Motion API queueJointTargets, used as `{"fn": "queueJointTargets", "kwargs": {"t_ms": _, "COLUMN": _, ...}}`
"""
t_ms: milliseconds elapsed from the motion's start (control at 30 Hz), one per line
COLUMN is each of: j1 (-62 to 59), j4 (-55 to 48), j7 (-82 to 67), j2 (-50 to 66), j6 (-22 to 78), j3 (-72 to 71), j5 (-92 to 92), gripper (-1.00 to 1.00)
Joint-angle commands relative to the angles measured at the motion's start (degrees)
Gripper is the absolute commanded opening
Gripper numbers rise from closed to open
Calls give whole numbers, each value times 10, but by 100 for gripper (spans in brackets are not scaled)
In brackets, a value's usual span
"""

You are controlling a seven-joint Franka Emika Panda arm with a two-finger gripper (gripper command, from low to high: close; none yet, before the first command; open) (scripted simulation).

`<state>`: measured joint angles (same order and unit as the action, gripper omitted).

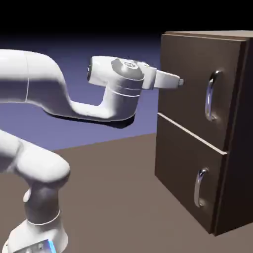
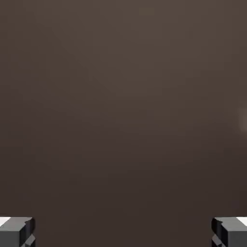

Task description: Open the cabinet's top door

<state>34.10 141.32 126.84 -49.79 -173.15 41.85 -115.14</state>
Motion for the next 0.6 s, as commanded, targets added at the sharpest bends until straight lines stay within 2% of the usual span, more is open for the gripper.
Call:
{"fn": "queueJointTargets", "kwargs": {"t_ms": 0, "j1": 7, "j4": -4, "j7": 18, "j2": -4, "j6": 0, "j3": 9, "j5": -25, "gripper": 0}}
{"fn": "queueJointTargets", "kwargs": {"t_ms": 567, "j1": 130, "j4": -77, "j7": 329, "j2": -67, "j6": 3, "j3": 163, "j5": -449, "gripper": 0}}
